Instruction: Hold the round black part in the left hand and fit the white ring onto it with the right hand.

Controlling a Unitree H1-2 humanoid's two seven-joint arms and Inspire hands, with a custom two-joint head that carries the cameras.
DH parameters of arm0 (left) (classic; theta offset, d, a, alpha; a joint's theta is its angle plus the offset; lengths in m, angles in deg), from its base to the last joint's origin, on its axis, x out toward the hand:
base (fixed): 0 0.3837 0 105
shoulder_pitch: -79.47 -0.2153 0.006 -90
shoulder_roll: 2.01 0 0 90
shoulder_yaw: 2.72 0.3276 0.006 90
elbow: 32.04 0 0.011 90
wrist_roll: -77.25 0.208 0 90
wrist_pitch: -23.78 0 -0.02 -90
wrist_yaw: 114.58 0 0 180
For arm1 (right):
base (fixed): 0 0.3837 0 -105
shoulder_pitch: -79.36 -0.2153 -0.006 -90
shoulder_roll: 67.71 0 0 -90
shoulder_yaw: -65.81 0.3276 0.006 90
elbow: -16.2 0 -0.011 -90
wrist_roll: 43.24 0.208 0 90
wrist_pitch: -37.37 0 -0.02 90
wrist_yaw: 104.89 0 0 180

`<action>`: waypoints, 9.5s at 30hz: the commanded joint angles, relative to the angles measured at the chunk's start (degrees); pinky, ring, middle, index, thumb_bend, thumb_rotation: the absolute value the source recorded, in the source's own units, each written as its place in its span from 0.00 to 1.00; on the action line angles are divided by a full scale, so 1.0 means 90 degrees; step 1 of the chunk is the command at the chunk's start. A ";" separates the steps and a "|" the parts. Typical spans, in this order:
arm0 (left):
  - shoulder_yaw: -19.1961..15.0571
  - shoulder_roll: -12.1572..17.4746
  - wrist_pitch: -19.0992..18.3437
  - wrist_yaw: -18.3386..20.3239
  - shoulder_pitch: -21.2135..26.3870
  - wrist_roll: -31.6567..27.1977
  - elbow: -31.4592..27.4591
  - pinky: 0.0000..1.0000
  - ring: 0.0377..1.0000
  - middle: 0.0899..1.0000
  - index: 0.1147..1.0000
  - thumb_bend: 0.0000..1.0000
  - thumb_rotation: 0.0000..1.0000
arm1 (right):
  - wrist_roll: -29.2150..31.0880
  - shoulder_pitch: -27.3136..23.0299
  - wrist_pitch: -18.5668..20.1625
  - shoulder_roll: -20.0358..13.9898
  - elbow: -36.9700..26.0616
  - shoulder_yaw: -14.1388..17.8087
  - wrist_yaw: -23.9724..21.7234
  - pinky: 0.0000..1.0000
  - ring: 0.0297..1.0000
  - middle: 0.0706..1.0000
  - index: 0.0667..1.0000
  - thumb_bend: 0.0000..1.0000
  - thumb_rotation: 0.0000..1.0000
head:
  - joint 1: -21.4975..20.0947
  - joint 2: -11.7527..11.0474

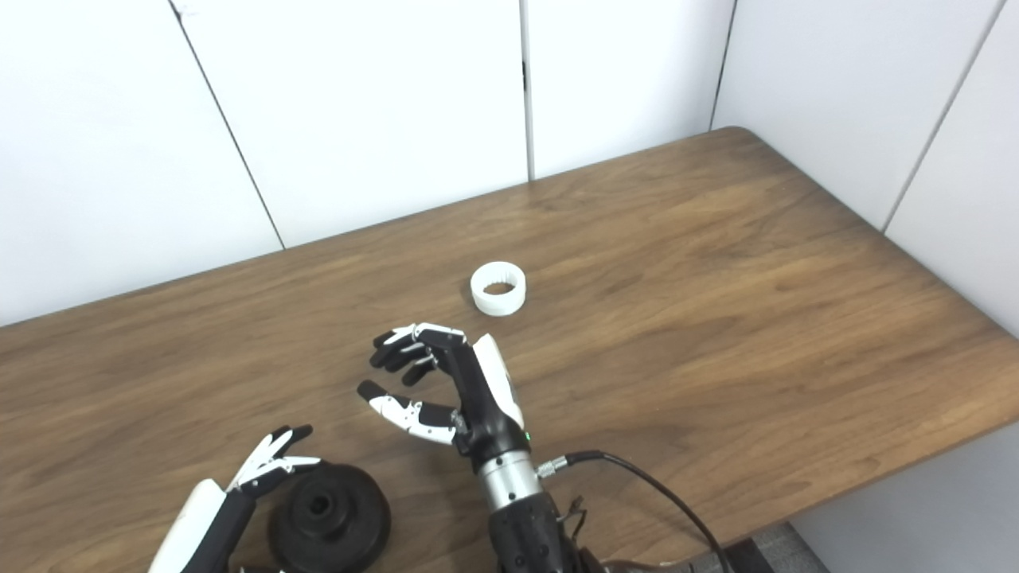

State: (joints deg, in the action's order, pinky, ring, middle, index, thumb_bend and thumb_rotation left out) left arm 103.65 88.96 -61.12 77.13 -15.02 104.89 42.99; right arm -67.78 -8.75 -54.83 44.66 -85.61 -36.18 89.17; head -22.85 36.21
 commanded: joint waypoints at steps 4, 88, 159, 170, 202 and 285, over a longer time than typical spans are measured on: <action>-0.0003 0.0025 -0.0058 0.0126 0.0039 -0.0050 -0.0055 0.89 0.99 0.94 0.58 0.89 0.22 | -0.0549 -0.0728 0.0113 -0.0362 -0.0233 0.0304 -0.0052 0.47 0.55 0.61 0.46 0.50 0.15 | -0.0042 -0.0036; 0.0437 -0.0143 -0.0787 0.0327 0.0250 0.1367 -0.0233 1.00 1.00 0.99 0.63 1.00 0.29 | -0.0993 -0.3108 0.2183 -0.4159 0.1268 -0.0098 -0.3937 0.99 1.00 1.00 0.87 1.00 0.74 | 0.0594 0.0096; 0.0262 -0.0067 -0.0837 0.0513 0.0253 0.1281 -0.0393 1.00 1.00 0.99 0.63 1.00 0.30 | -0.1299 -0.2493 0.1103 -0.3356 0.2422 0.0319 -0.1062 0.90 0.89 0.82 0.45 0.52 0.13 | 0.0685 0.0307; 0.0304 -0.0127 -0.0871 0.0518 0.0244 0.1351 -0.0436 1.00 1.00 0.99 0.63 1.00 0.30 | -0.1225 -0.2417 0.1084 -0.3385 0.2336 0.0376 -0.1071 0.86 0.88 0.82 0.45 0.52 0.13 | 0.1039 0.0421; 0.0550 -0.0658 -0.1111 0.0239 0.0501 0.1868 0.0006 1.00 1.00 0.99 0.63 1.00 0.36 | -0.0765 -0.2082 0.0509 -0.3259 0.0503 0.0898 -0.1158 0.78 0.86 0.80 0.45 0.52 0.14 | 0.2673 0.0779; 0.0626 -0.0808 -0.1266 0.0281 0.0601 0.1901 -0.0110 1.00 1.00 0.99 0.62 1.00 0.32 | -0.1262 -0.0534 0.0216 -0.1870 -0.1112 -0.0801 -0.2878 0.83 0.85 0.79 0.45 0.52 0.15 | 0.2894 0.1043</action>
State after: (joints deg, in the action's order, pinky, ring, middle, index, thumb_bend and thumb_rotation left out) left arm 109.00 81.71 -72.38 79.59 -10.66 121.35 43.43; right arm -79.31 -11.92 -51.26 27.06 -95.31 -43.15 62.61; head 3.16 45.53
